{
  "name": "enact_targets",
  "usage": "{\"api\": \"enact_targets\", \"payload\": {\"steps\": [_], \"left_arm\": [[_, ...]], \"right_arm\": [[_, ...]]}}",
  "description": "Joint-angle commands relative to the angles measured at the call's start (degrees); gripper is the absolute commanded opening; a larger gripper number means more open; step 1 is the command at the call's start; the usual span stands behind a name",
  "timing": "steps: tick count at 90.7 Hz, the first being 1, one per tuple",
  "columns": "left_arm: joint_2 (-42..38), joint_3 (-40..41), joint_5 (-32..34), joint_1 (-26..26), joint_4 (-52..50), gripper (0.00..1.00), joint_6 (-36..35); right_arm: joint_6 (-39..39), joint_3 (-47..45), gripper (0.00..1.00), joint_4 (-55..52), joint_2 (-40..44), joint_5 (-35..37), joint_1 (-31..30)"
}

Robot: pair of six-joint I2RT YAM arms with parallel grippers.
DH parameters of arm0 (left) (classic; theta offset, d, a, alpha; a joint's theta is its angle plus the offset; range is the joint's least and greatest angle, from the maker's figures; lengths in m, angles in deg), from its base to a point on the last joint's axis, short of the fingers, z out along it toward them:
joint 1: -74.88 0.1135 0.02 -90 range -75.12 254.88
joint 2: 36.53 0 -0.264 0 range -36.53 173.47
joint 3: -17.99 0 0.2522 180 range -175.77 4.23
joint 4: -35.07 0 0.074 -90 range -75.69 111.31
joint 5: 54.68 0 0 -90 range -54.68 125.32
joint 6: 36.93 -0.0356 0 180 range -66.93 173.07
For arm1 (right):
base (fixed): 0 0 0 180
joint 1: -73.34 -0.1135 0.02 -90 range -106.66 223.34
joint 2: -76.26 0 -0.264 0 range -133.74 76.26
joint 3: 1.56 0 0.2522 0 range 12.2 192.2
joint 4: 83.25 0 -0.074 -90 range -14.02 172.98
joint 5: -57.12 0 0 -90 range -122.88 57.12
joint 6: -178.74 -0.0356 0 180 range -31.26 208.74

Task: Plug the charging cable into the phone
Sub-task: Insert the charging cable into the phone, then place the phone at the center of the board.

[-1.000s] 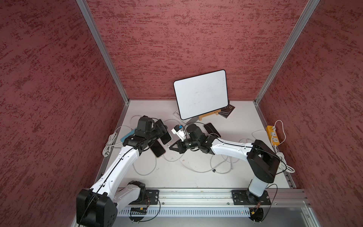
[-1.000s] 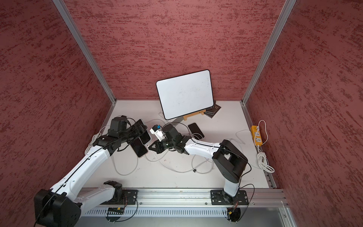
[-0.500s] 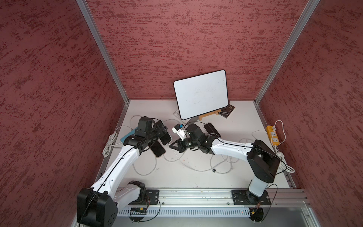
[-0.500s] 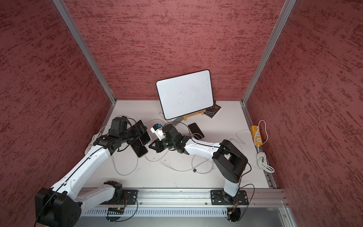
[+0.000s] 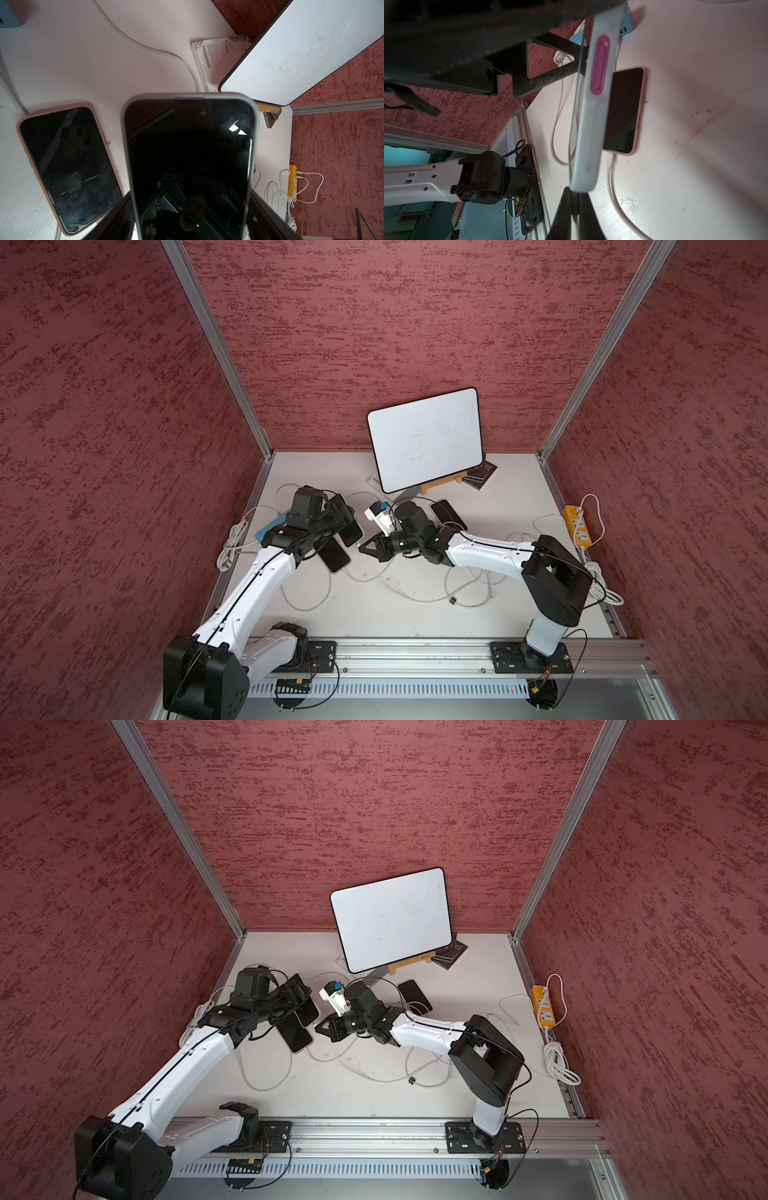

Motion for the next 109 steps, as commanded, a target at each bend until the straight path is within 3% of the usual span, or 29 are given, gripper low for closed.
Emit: {"api": "enact_targets", "payload": {"steps": [1,85,92,97,109], "left_arm": [[0.3,0.8,-1.1,-0.3,1.2,0.00,0.6],[2.0,2.8,-0.7,-1.5,1.3,0.00,1.5],[2.3,2.1,0.0,-1.5,0.7,0.00,1.5],[2.9,1.1,1.0,-1.3,-0.4,0.00,1.5],[6.2,-1.8,2.6,-0.6,-2.0,0.03,1.8]], "right_arm": [[-1.4,1.2,0.00,4.0,-0.7,2.7,0.9],[-1.5,6.1,0.00,5.6,-4.3,4.3,2.0],[-0.7,5.6,0.27,4.1,-3.7,3.1,2.4],[0.7,4.6,0.40,2.7,-2.3,2.1,2.9],[5.0,0.0,0.54,-1.5,3.6,-1.1,5.2]]}}
